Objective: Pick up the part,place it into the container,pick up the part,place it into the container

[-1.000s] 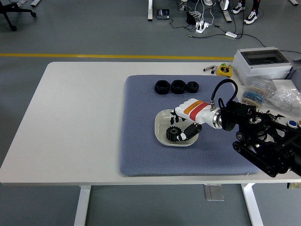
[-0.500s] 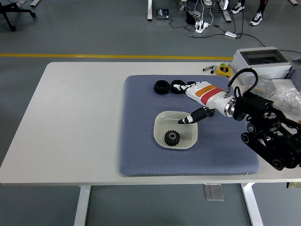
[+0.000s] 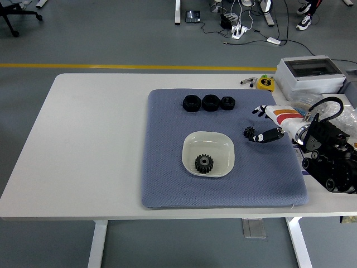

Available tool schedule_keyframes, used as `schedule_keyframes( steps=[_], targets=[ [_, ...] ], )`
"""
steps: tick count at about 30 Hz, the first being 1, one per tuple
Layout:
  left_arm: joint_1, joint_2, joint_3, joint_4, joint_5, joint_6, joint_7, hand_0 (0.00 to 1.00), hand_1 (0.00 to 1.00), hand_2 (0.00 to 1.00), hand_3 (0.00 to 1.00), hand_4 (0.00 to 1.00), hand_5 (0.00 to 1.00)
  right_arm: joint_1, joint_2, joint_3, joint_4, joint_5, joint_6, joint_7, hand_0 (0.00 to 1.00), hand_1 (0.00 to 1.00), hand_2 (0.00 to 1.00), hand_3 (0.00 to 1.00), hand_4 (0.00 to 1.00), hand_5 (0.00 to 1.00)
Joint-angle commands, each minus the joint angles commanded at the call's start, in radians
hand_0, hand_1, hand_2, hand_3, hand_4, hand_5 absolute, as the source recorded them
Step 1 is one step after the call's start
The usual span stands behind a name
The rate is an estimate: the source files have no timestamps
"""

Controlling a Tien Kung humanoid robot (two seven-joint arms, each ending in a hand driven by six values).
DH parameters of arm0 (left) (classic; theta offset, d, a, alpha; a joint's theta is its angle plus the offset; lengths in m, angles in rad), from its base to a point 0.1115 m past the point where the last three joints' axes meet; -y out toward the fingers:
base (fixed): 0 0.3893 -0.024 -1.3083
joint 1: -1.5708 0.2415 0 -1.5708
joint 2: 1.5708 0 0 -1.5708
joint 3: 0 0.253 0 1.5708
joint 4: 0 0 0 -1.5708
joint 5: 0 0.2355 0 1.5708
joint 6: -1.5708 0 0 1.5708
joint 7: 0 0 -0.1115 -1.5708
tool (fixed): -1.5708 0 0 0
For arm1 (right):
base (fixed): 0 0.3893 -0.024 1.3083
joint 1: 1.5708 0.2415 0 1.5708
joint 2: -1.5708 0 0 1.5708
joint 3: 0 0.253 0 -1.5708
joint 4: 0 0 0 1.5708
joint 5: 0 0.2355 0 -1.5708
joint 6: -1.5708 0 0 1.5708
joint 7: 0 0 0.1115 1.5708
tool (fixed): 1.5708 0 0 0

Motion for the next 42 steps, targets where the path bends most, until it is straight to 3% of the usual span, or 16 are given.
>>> schedule_keyframes(
  steps=[3,4,10,42],
  targets=[
    [-0.003,-0.002,-0.005,-0.001,0.012,-0.002,0.001,0.704,0.719,0.75,0.651,0.677,0.655,0.005,0.002,-0.032,-0.017,0.038,-0.021,0.001,0.612,0.642,0.702,0.743,0.947,0.437],
    [-0.003,-0.002,-0.006,-0.001,0.014,-0.003,0.002,0.702,0.716,0.75,0.65,0.675,0.653,0.007,0.002,-0.039,-0.021,0.045,-0.025,0.001,0.573,0.618,0.684,0.661,0.928,0.44],
    [-0.007,-0.006,-0.028,0.002,0.039,-0.008,0.004,0.704,0.715,0.748,0.648,0.673,0.653,0.018,0.018,-0.067,-0.034,0.074,-0.033,-0.001,0.569,0.612,0.68,0.645,0.919,0.442],
    [-0.022,-0.005,-0.02,0.0,0.032,-0.01,0.006,0.702,0.718,0.747,0.646,0.672,0.656,0.007,0.079,-0.154,-0.046,0.094,-0.052,-0.008,0.555,0.606,0.67,0.634,0.895,0.443]
  ],
)
